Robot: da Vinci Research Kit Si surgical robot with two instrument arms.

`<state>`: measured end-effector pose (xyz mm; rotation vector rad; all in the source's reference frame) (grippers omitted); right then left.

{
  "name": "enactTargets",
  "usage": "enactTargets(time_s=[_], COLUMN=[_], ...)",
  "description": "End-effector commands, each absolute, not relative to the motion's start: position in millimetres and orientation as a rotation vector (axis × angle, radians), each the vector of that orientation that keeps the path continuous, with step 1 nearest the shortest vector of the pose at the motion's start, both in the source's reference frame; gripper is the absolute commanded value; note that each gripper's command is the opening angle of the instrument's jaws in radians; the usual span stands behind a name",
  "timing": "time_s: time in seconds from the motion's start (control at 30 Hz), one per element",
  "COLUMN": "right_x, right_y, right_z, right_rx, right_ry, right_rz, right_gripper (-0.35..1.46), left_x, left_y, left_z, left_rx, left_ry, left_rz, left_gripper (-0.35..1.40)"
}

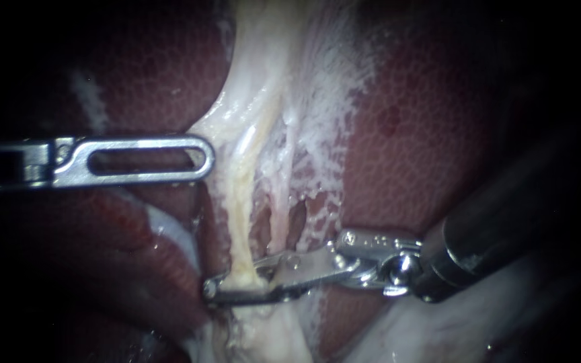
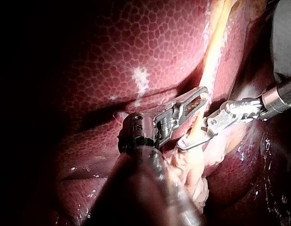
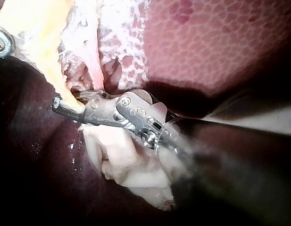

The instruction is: Going back first clip left tube

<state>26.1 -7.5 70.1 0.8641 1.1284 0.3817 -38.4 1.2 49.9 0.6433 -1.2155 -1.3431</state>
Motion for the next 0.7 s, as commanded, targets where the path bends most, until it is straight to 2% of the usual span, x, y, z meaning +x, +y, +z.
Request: enactTargets(time_s=[0.03,0.7], right_x=[26.1,26.2], right_y=[-7.5,-7.5], right_z=[70.1,70.1], right_rx=[0.864,0.861], right_ry=[1.128,1.128], right_rz=[0.381,0.383], right_gripper=[-0.35,-0.34], left_x=[-38.4,-38.4], left_y=[1.2,1.1], left_z=[49.9,49.9], left_rx=[0.643,0.642], left_ry=[-1.215,-1.215], left_rz=[-1.343,-1.344], left_gripper=[-0.35,-0.35])
